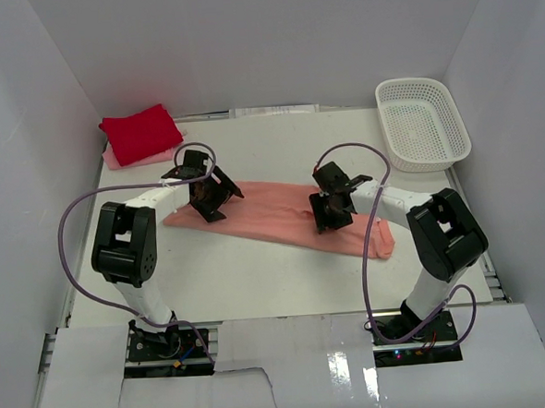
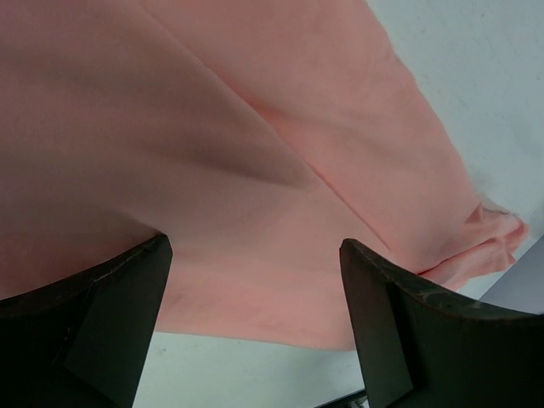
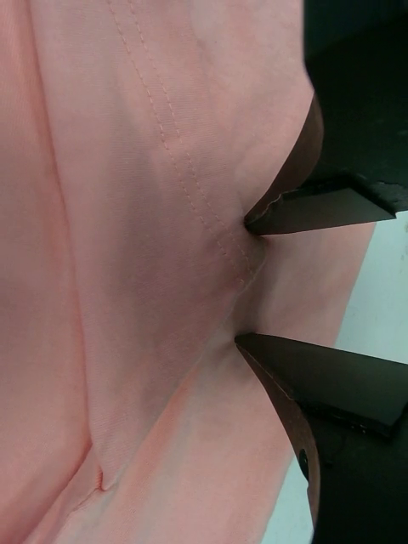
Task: Fold and stack the t-shirts
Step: Fold the other side of the tshirt into a rectangle, then rotate the tshirt 90 degrees
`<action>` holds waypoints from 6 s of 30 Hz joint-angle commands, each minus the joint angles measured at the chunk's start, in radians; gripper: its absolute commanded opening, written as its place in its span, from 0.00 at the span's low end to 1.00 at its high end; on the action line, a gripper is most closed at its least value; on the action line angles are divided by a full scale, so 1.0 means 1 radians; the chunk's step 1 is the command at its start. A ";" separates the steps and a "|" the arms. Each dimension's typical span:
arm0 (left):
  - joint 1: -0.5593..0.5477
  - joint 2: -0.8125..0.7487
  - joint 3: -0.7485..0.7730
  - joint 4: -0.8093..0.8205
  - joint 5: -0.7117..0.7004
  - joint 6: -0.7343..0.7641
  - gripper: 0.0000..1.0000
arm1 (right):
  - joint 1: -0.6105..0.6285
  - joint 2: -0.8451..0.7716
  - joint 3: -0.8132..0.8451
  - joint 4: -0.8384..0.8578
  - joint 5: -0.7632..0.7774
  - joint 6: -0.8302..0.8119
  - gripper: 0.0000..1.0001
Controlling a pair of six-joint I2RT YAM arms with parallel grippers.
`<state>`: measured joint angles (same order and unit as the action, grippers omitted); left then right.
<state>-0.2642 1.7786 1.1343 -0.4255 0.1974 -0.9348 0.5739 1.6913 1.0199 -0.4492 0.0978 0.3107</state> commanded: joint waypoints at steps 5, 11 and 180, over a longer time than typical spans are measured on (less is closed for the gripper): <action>-0.003 -0.011 0.041 -0.004 -0.047 0.016 0.91 | 0.018 0.018 0.055 0.040 0.025 -0.002 0.56; -0.004 -0.005 0.064 -0.030 -0.076 0.027 0.91 | 0.018 0.007 0.071 0.023 0.048 -0.009 0.55; -0.641 -0.219 -0.487 0.102 0.111 -0.344 0.82 | -0.301 1.018 1.347 0.159 -0.630 0.169 0.34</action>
<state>-0.8425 1.4895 0.6582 -0.2859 0.3729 -1.2331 0.2737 2.6755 2.3230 -0.2955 -0.5335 0.4648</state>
